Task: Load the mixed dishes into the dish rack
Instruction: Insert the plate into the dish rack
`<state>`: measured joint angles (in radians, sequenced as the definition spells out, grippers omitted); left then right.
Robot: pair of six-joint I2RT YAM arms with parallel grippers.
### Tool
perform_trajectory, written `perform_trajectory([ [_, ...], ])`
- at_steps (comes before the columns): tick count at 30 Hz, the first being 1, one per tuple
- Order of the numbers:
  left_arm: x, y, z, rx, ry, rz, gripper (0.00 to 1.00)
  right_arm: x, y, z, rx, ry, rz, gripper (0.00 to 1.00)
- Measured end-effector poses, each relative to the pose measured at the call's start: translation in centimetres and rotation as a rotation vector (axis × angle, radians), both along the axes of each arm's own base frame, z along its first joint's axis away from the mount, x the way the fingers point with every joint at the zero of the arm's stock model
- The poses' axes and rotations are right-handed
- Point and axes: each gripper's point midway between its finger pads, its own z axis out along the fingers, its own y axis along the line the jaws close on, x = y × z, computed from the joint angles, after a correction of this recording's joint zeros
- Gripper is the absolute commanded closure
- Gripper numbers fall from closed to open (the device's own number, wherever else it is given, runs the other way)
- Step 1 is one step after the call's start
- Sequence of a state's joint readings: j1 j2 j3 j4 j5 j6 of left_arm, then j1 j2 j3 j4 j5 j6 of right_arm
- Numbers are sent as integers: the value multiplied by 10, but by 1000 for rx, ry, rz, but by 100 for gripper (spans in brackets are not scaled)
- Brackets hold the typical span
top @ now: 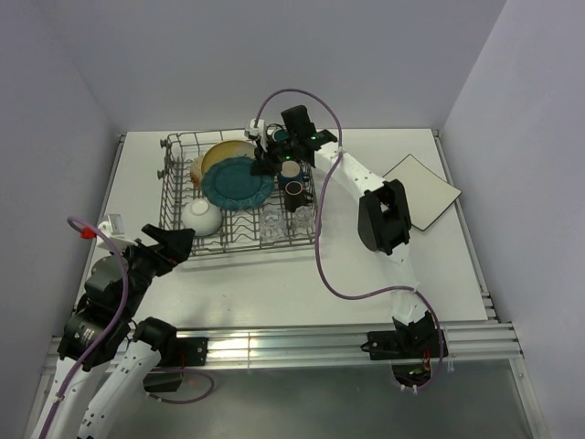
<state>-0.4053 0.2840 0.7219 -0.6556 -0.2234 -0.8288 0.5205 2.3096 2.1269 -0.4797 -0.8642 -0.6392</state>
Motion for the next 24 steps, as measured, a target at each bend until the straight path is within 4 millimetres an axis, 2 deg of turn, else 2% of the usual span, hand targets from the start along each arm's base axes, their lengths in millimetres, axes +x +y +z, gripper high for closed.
perform_trajectory([
  [12,-1,1,1,-3,-6,2,2,-7,2,7,-41,-128,69,100],
  [24,-7,4,3,-12,-20,5,2,-10,-1,6,-48,-110,67,100],
])
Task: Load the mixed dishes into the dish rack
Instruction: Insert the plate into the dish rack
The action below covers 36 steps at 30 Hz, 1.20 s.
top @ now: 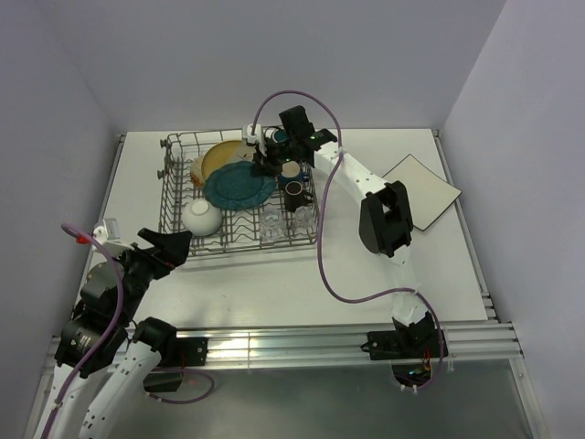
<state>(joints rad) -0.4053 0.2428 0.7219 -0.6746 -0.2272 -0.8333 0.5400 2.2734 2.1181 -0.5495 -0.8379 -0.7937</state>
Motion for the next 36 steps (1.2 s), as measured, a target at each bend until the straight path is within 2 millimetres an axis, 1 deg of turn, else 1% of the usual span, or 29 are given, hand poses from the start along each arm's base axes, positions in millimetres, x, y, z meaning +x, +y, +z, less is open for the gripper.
perform_trajectory([
  [17,0,1,-2,3,3,6,2,-6,-2,0,-23,-39,58,100],
  [29,2,0,-5,9,16,6,2,-3,-1,0,-26,7,-1,100],
  [31,2,0,-5,8,16,6,2,-2,-1,0,-30,15,-12,99],
  [34,2,0,-5,9,16,6,2,-2,-1,-2,-32,22,-23,91],
  [36,2,0,-5,9,16,6,2,-2,-1,-4,-31,25,-24,90],
])
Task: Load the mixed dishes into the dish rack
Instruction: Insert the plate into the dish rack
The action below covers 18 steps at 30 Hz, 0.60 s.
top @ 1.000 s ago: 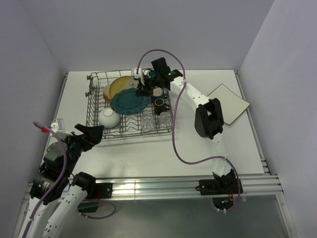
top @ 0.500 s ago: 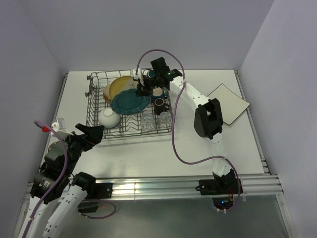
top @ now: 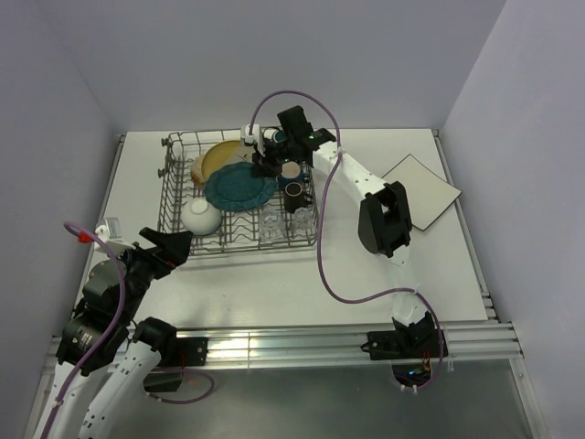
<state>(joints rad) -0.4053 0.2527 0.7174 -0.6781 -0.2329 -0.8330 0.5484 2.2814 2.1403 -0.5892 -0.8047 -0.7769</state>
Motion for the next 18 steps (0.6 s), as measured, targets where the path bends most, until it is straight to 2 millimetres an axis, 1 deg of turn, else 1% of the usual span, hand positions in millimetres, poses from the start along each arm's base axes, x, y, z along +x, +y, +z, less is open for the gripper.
perform_trajectory([
  [4,0,0,0,0,0,0,2,1,1,0,9,0,-2,86],
  [7,0,0,-2,1,4,0,2,1,3,0,22,5,-2,79],
  [10,0,0,-3,1,6,1,2,1,4,-2,30,6,1,76],
  [18,-1,0,-3,-1,2,1,2,-1,6,-3,49,-2,12,75],
])
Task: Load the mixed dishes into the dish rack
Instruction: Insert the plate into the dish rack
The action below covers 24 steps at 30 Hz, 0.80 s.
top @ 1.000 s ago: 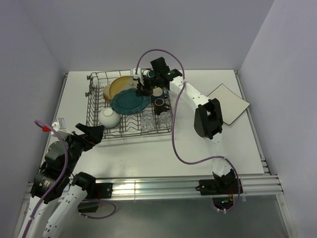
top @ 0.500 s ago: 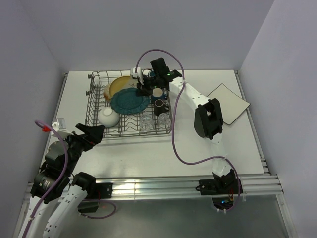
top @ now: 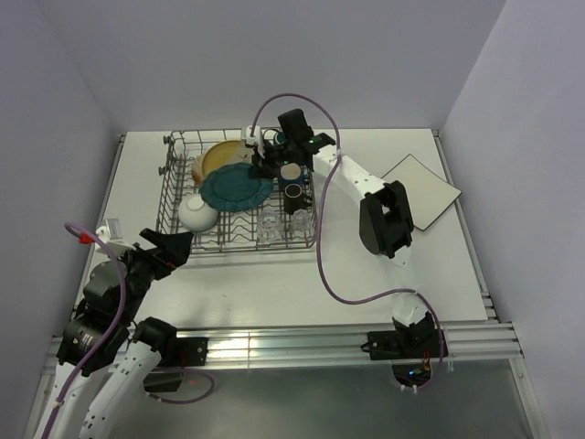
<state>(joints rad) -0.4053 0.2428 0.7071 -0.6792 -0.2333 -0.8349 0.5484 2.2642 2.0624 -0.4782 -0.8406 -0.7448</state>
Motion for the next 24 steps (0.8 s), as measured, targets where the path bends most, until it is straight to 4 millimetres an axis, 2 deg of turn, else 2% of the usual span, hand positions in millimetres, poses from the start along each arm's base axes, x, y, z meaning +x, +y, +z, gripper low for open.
perform_trajectory([
  [5,0,0,0,-1,0,0,2,-3,-1,-1,2,-1,3,74],
  [9,-1,0,1,-3,-3,0,2,-3,-4,-1,4,-2,3,78],
  [24,0,0,-5,1,7,0,2,-3,-22,-8,47,22,-1,76],
])
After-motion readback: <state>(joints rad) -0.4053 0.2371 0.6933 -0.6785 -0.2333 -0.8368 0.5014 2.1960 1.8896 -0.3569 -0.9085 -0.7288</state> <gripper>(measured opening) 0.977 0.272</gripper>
